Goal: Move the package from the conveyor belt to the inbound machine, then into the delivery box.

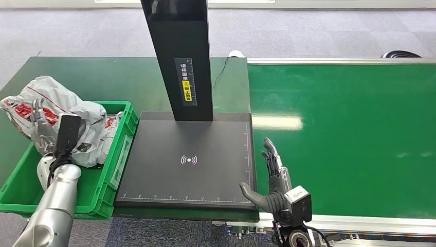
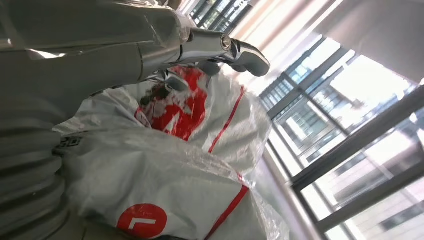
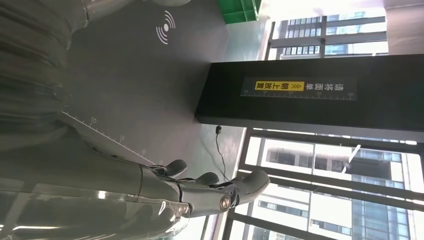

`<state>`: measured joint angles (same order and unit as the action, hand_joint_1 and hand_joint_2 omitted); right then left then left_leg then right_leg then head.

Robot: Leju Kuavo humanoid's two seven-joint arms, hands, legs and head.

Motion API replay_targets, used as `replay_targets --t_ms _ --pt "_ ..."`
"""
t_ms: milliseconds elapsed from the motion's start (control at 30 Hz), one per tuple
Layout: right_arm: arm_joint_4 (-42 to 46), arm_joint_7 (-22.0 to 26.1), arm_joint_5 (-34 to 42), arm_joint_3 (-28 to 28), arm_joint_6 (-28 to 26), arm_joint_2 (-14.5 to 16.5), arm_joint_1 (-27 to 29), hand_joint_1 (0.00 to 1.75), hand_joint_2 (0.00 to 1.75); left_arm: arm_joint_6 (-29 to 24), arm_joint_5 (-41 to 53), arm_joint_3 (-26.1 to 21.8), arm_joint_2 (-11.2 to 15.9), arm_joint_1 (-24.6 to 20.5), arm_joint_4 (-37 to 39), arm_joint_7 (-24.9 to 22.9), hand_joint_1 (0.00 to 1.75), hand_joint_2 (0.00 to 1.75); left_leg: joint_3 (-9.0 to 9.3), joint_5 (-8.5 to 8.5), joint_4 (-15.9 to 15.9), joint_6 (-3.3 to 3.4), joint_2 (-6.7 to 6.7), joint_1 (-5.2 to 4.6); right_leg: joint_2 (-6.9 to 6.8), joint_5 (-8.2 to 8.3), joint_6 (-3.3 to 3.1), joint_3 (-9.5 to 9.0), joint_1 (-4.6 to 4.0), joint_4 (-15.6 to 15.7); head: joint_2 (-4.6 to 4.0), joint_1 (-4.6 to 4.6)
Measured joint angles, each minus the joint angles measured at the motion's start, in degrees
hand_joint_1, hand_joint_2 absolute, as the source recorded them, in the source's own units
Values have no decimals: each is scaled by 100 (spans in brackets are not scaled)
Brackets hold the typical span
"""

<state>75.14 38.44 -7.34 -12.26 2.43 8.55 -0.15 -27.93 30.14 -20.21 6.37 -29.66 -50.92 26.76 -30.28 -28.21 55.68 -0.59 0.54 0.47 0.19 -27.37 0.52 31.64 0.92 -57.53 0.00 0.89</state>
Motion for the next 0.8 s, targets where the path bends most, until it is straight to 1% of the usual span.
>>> replay_targets --t_ms 100,167,300,433,500,600,633,700,733,800 --pt "0 10 -3 21 -1 1 15 0 175 108 -635 -121 -100 408 -850 245 0 175 -6 -2 0 -1 -1 -1 0 -3 -3 7 0 0 0 0" --pt "-1 22 -4 40 -2 2 19 0 175 215 -898 -168 -180 697 -1375 370 0 175 -11 -3 1 -2 -2 -1 -1 -3 -3 12 0 1 0 -1" --pt "-1 49 -5 68 -22 2 34 0 175 372 -1207 -145 -399 1363 -2429 594 0 175 -19 -3 2 -2 -2 0 -1 -3 -3 22 0 1 0 -1" --pt "1 73 -5 102 -67 1 61 0 175 386 -1280 56 -598 1919 -3267 670 0 175 -32 -2 3 -2 -8 1 -3 -3 -3 32 -1 2 0 -2" --pt "4 86 -5 114 -82 2 69 0 175 384 -1279 148 -647 2060 -3495 679 0 175 -34 -2 3 -2 -12 1 -3 -3 -3 33 -1 2 0 -2" --pt "8 92 -5 120 -90 2 74 0 175 382 -1279 184 -662 2106 -3567 681 0 175 -34 -2 3 -2 -12 1 -3 -3 -3 33 -1 2 0 -2" --pt "15 97 3 128 -123 1 87 0 175 391 -1377 261 -682 2171 -3690 740 0 175 -35 -2 3 -2 -12 1 -4 -3 -3 33 -1 2 0 -2" --pt "28 110 32 150 -207 0 128 0 175 496 -1811 444 -728 2334 -4026 978 0 175 -36 -2 3 -2 -11 2 -4 -3 -3 34 -2 2 0 -1" --pt "34 119 52 161 -248 -1 148 0 175 602 -2124 543 -756 2436 -4247 1125 0 175 -37 -2 3 -2 -10 3 -4 -3 -3 35 -2 1 0 -1" --pt "33 130 84 167 -260 -1 155 0 175 920 -2655 638 -807 2583 -4600 1273 0 175 -38 -2 3 -2 -10 3 -4 -3 -3 36 -3 1 0 -1"
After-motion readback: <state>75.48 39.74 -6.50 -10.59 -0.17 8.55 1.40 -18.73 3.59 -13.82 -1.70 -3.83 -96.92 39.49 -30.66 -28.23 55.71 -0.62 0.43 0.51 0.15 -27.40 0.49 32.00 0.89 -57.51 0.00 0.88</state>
